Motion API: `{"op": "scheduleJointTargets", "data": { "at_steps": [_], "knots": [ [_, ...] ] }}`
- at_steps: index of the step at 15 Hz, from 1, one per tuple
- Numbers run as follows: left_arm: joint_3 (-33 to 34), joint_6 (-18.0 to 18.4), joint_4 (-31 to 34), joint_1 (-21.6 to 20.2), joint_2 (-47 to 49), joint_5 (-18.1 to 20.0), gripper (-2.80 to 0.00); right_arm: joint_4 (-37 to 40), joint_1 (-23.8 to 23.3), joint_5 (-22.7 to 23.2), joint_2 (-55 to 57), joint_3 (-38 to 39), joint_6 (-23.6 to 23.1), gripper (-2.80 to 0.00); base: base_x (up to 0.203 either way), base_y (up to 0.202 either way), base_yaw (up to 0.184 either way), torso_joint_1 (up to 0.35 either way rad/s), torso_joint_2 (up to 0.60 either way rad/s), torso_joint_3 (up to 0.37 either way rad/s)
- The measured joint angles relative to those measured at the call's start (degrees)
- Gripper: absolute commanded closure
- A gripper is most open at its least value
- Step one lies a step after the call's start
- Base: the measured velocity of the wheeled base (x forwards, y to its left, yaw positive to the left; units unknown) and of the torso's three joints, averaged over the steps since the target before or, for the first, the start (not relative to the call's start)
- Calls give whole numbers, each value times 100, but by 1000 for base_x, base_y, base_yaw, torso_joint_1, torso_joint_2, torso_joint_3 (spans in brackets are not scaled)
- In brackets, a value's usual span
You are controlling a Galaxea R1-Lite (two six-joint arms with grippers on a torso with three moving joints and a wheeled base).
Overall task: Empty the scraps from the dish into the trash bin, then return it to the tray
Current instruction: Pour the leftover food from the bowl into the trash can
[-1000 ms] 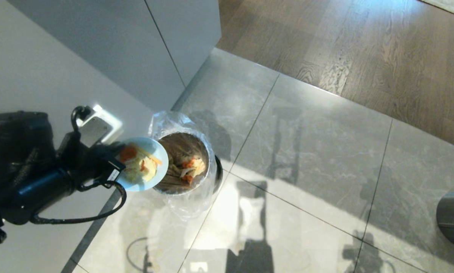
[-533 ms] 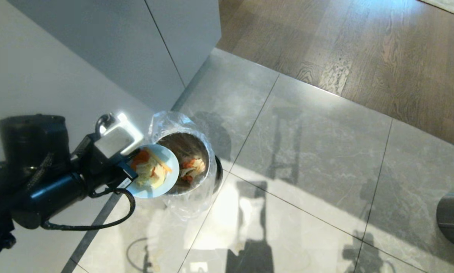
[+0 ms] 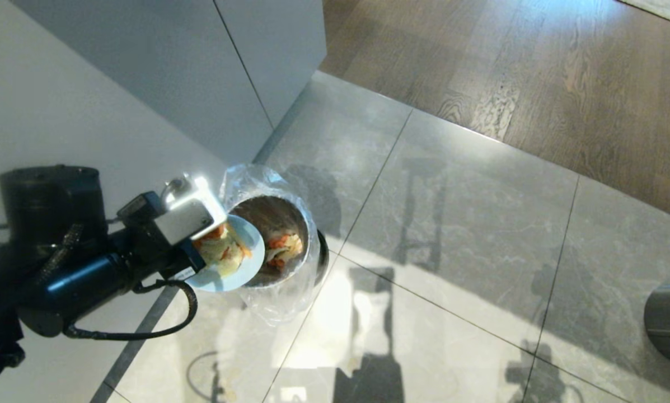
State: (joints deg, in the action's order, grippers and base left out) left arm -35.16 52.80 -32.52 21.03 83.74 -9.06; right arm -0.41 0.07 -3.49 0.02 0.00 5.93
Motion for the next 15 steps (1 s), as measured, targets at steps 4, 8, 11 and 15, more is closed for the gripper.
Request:
{"op": "scheduleJointTargets", "data": {
  "at_steps": [4,8,11,15],
  "knots": [
    [-138,709,9,16,41,1,0,0,0,0,0,0,0,0,0,0,0,0,0,0],
    [-221,1503,19,49,52,5,0,0,0,0,0,0,2,0,0,0,0,0,0,0],
    [-385,1858,566,79,98,1,0,0,0,-1,0,0,2,0,0,0,0,0,0,0],
    [-717,2317,561,96,275,-23,0,0,0,0,0,0,2,0,0,0,0,0,0,0]
  ]
}}
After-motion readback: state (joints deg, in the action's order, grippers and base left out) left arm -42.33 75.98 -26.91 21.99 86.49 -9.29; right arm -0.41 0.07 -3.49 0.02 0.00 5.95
